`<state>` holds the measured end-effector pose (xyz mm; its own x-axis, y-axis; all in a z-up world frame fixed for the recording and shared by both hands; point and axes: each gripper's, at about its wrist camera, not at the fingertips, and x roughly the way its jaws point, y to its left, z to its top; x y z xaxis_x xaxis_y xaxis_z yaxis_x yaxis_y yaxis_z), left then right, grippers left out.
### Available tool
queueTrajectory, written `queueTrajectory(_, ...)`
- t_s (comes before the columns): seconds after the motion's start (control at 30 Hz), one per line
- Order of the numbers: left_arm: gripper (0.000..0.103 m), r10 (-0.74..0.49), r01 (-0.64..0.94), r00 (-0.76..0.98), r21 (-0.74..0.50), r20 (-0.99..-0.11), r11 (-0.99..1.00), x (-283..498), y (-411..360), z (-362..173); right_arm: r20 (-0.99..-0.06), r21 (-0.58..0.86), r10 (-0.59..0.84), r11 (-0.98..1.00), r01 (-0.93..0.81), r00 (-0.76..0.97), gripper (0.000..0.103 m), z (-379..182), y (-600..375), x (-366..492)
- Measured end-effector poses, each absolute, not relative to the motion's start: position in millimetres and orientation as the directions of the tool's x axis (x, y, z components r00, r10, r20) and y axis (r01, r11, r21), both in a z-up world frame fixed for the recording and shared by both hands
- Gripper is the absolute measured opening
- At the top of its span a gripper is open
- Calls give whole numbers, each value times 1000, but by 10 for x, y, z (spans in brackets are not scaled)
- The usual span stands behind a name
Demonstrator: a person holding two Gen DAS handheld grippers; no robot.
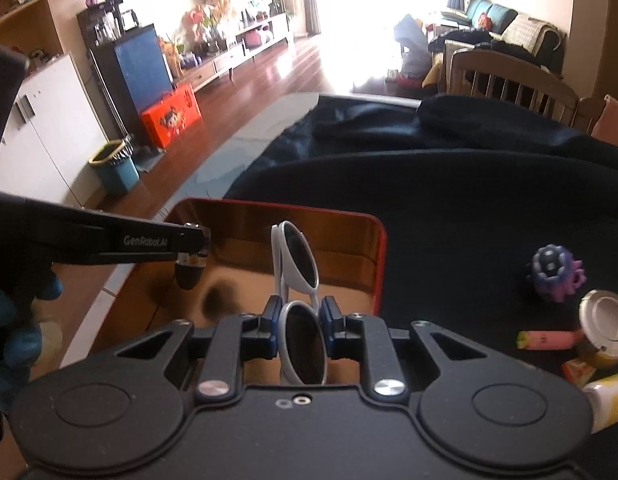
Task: Organize rigid objects
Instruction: 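Lift both held items and carry them over the red tin box, then open left tool to drop the bottle while right tool releases sunglasses into box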
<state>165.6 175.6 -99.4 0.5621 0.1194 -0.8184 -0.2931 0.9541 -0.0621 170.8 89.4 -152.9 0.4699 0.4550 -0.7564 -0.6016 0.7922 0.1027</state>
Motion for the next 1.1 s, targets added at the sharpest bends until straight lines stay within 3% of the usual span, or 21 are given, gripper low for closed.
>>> queueTrajectory(0.47,14,105,-241,542,-34,-834,970,1891,1806,-1144,-811,61,390,799,-599,437,21,-1777,1099,1746)
queueTrajectory(1.1,14,101,-251,533,-42,-840,967,1809,1795,-1119,-787,114,445,786,-608,428,31,-1566,953,1682)
